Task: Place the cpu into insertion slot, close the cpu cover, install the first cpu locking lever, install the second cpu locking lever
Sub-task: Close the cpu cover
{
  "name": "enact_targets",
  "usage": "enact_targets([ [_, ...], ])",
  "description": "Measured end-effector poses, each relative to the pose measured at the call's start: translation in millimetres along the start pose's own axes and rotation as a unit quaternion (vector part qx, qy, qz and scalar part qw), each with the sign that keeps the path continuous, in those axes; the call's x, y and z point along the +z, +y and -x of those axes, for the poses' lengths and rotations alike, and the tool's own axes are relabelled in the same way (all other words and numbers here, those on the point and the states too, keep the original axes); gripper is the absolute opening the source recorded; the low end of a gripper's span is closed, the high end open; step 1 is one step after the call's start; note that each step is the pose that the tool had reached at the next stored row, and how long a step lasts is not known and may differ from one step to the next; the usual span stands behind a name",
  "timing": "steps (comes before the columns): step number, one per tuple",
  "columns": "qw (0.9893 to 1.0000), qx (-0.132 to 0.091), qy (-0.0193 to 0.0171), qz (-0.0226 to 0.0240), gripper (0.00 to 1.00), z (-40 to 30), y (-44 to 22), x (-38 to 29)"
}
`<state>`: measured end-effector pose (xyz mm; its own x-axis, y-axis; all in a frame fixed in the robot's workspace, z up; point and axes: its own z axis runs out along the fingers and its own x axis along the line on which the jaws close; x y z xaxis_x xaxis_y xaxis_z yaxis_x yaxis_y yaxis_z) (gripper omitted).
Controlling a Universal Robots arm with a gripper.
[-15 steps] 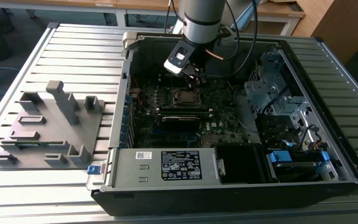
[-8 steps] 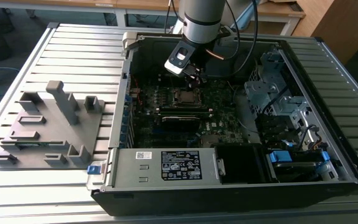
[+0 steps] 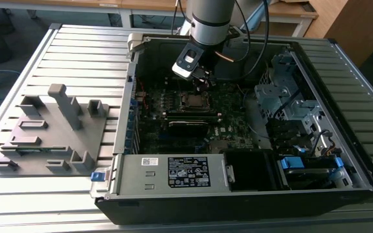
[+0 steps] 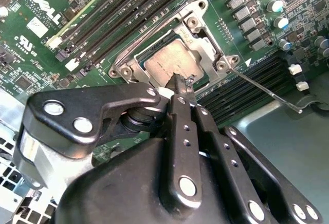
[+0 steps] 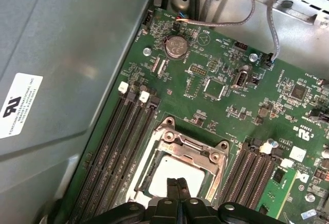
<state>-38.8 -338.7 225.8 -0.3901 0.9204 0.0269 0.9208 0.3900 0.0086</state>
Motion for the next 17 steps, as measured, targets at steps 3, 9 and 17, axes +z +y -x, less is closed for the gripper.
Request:
enact_targets([
  [3, 1.0000, -0.004, 0.0000, -0.0001, 0.10, 0.0, 0.0, 0.0],
  [9, 1.0000, -0.009, 0.0001, -0.0002, 0.10, 0.0, 0.0, 0.0],
  [17, 0.9999, -0.010, 0.0001, -0.0002, 0.10, 0.0, 0.0, 0.0],
])
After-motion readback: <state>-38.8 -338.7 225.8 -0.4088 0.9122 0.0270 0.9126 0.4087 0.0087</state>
